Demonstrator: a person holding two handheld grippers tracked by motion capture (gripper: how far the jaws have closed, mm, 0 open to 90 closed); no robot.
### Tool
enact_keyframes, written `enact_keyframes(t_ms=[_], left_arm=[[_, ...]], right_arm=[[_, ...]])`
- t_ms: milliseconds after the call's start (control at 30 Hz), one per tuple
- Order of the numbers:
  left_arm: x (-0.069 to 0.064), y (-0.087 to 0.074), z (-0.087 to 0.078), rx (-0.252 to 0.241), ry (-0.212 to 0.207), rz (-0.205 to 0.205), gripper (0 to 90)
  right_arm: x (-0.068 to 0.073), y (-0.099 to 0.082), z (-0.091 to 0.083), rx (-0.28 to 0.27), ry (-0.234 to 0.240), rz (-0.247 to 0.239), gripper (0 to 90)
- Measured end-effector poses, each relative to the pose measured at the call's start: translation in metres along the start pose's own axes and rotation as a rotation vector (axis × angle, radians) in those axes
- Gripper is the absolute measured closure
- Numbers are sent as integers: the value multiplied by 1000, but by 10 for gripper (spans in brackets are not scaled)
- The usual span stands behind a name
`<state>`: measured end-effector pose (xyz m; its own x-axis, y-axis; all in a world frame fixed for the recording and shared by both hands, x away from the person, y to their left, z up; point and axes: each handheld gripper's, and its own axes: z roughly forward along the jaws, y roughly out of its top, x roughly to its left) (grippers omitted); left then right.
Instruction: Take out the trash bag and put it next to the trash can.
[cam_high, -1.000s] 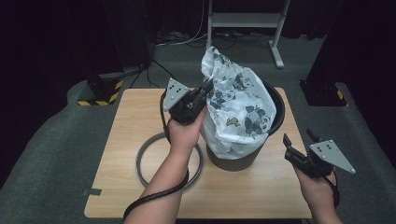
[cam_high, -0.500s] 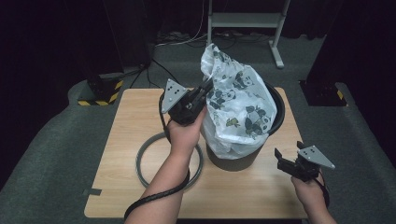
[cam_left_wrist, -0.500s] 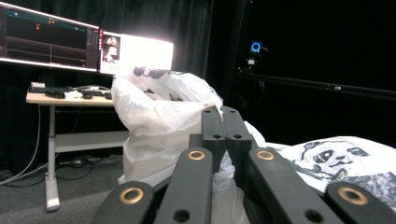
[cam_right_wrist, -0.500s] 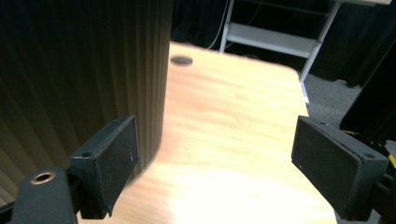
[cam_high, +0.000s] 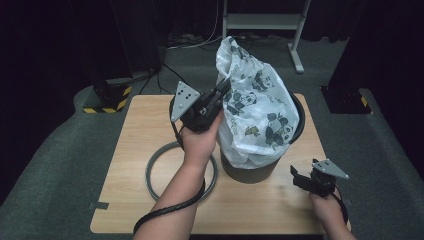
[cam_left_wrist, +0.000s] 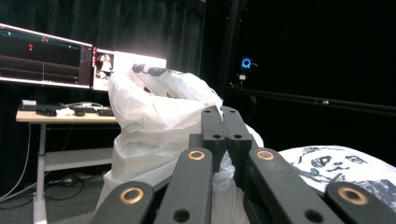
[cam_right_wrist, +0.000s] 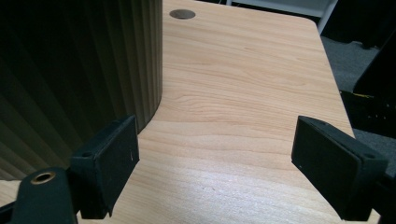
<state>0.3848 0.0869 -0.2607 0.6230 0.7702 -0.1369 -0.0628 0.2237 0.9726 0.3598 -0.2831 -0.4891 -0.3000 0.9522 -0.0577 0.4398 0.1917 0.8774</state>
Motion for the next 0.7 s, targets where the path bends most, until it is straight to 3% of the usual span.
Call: enact_keyframes(t_ms=[100,700], left_arm=[[-1,4,-1,-10,0,10,898],[-8,31,3,-90,-11,37,898]], right_arm=[[2,-1,2,20,1,-11,148],[-1,-1,-1,-6,-5,-27,149]])
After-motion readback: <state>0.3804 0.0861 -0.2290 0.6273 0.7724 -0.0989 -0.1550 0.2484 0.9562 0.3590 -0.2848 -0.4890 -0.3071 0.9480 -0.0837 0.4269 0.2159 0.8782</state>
